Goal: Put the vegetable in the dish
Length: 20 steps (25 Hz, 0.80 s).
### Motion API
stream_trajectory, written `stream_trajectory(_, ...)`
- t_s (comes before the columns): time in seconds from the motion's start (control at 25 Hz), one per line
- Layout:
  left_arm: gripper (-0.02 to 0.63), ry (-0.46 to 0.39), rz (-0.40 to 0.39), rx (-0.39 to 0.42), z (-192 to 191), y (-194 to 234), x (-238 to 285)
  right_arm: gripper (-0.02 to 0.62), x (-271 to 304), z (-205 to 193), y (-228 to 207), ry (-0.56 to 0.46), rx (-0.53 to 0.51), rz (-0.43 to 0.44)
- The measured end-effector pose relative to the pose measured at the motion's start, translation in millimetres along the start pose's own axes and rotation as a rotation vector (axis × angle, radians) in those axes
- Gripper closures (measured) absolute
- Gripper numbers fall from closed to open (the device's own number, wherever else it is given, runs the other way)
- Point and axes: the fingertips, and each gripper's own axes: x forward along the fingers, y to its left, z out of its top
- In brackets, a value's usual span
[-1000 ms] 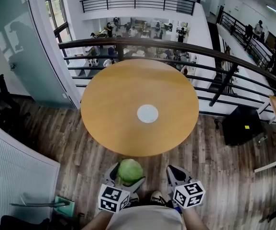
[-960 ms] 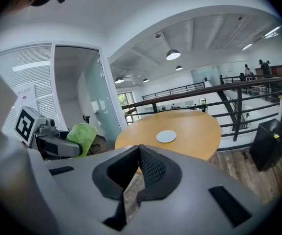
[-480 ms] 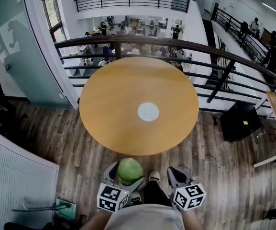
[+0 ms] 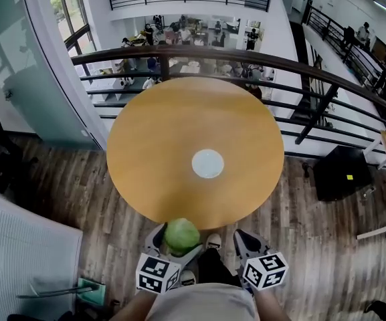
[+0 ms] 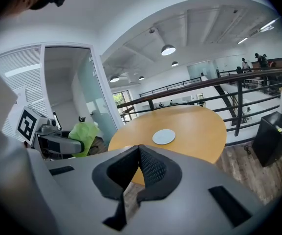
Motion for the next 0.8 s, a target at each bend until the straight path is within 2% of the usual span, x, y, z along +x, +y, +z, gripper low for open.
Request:
stream_trajectory(0.4,0.12,-0.012,0.048,-0.007,73,40,89,0.578,80,82,-64,0.001,-0.053,0.068)
stream_trajectory(0.8,0.12,0.001,0.096,-0.032,102,47,144,0.578,115,112,-118,0.028,-0.058,0.106)
